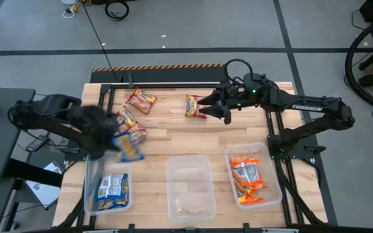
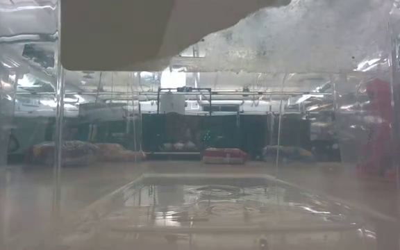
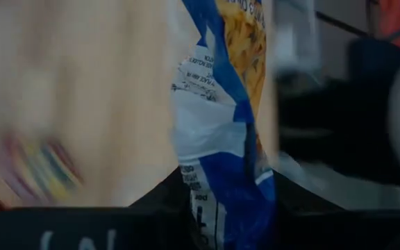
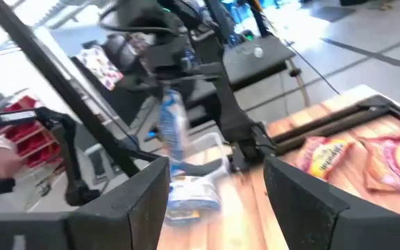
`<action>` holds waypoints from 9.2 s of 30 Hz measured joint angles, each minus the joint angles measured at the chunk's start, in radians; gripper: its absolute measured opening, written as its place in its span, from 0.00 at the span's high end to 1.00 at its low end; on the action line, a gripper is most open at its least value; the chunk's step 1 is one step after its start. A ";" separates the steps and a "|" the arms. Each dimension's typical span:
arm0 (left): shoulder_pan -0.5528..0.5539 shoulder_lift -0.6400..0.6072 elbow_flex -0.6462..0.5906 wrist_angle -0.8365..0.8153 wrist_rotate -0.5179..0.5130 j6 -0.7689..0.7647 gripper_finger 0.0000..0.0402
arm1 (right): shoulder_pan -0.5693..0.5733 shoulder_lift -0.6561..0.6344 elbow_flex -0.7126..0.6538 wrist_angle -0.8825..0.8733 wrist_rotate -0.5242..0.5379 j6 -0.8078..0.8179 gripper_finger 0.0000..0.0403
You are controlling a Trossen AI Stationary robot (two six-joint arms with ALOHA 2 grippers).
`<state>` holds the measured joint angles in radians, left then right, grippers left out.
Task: Sort Maruchan noodles
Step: Put the bottom blue noodle pack into the left transparent bin, then put the blue noodle pack into the left transparent bin
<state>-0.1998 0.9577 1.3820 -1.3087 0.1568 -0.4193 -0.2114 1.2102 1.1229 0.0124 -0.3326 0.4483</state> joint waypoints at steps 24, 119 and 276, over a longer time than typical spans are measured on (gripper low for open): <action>-0.597 0.069 -0.524 0.013 -0.248 -0.700 0.76 | 0.147 0.034 0.000 -0.014 0.158 -0.001 0.41; -0.863 0.219 -0.477 0.550 -0.170 -0.807 0.42 | -0.086 0.065 -0.004 -0.634 0.690 -0.167 0.41; -1.162 0.173 -0.572 0.551 -1.251 -0.931 0.70 | 0.809 0.389 0.526 -0.169 0.530 0.022 0.41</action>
<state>-1.3622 1.1303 0.8097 -0.7576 -1.0945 -1.3502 0.5975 1.5996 1.6493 -0.1565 0.1972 0.4708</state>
